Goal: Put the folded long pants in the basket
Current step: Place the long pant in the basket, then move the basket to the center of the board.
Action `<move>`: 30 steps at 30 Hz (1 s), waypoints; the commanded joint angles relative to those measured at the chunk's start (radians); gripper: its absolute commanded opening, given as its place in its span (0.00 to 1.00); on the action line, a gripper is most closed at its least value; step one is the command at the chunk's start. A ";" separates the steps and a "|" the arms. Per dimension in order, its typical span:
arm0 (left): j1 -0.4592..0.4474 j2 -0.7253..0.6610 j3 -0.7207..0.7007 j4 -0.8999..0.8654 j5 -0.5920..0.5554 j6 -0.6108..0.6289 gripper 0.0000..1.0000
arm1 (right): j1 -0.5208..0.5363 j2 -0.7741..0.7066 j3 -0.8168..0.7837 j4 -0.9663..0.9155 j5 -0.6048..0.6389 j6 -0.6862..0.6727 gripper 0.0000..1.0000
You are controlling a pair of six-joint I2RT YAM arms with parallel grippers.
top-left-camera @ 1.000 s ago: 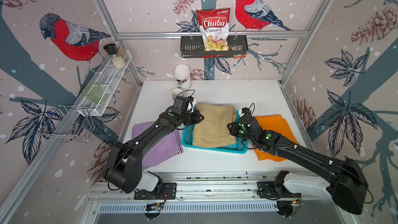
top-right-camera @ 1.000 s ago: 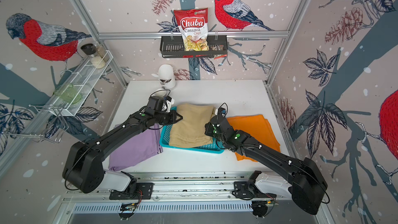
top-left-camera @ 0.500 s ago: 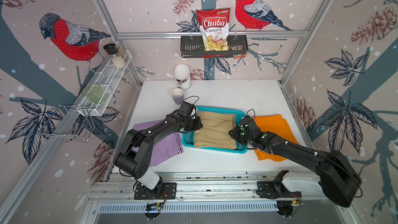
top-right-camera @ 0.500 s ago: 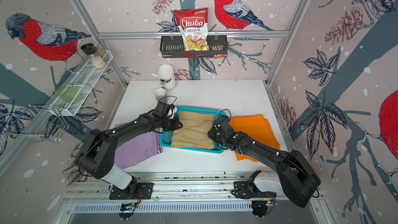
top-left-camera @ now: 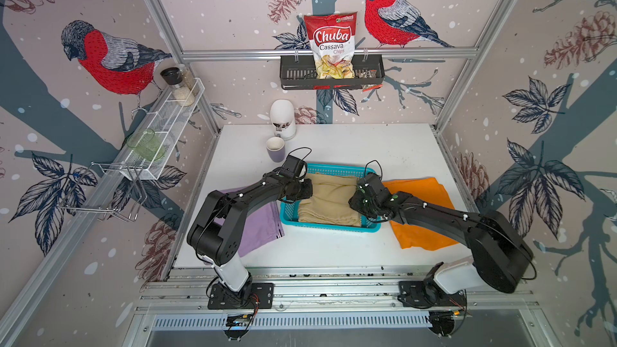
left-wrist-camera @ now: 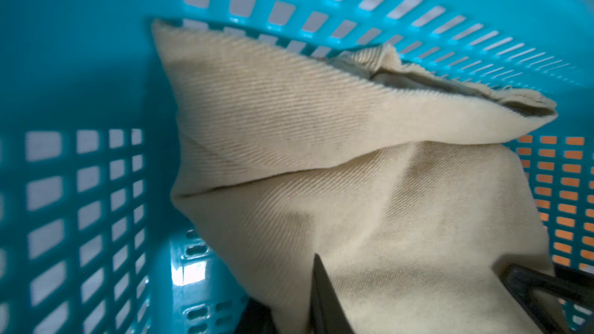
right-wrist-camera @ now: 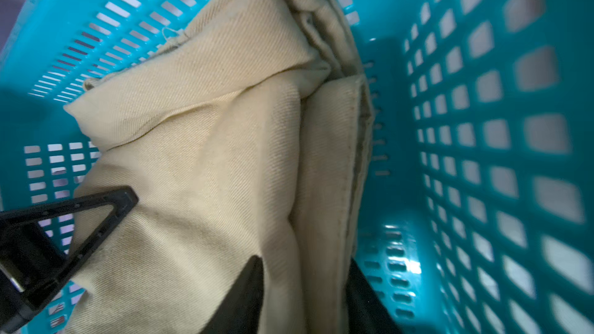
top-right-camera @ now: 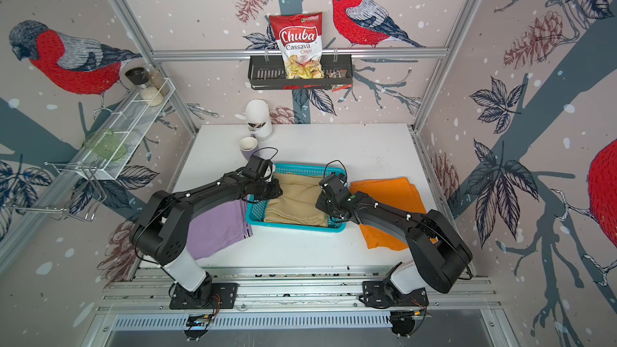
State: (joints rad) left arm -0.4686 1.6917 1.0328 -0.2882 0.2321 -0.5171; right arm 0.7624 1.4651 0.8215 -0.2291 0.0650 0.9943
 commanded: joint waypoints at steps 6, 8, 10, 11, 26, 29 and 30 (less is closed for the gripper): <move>0.002 -0.058 0.114 -0.068 -0.011 -0.013 0.84 | 0.010 -0.037 0.118 -0.179 0.142 -0.111 0.61; 0.002 -0.065 0.156 -0.078 0.012 -0.023 0.84 | -0.004 -0.042 0.165 -0.236 0.166 -0.151 0.61; 0.002 -0.078 0.192 -0.082 0.027 -0.029 0.84 | -0.033 -0.053 0.198 -0.294 0.180 -0.199 0.61; 0.002 -0.086 0.205 -0.081 0.026 -0.032 0.84 | -0.052 -0.056 0.202 -0.310 0.176 -0.217 0.61; 0.031 -0.147 0.150 0.027 -0.016 -0.097 0.84 | -0.163 -0.105 -0.025 -0.052 -0.024 -0.234 0.30; 0.031 -0.148 0.133 0.032 -0.013 -0.103 0.84 | -0.176 -0.099 -0.024 -0.019 0.028 -0.240 0.14; 0.031 -0.147 0.131 0.029 -0.012 -0.102 0.84 | -0.184 -0.096 -0.022 0.006 0.033 -0.255 0.12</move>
State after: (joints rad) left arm -0.4404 1.5486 1.1702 -0.2966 0.2100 -0.6052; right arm 0.5926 1.3640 0.7982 -0.3111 0.0277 0.7410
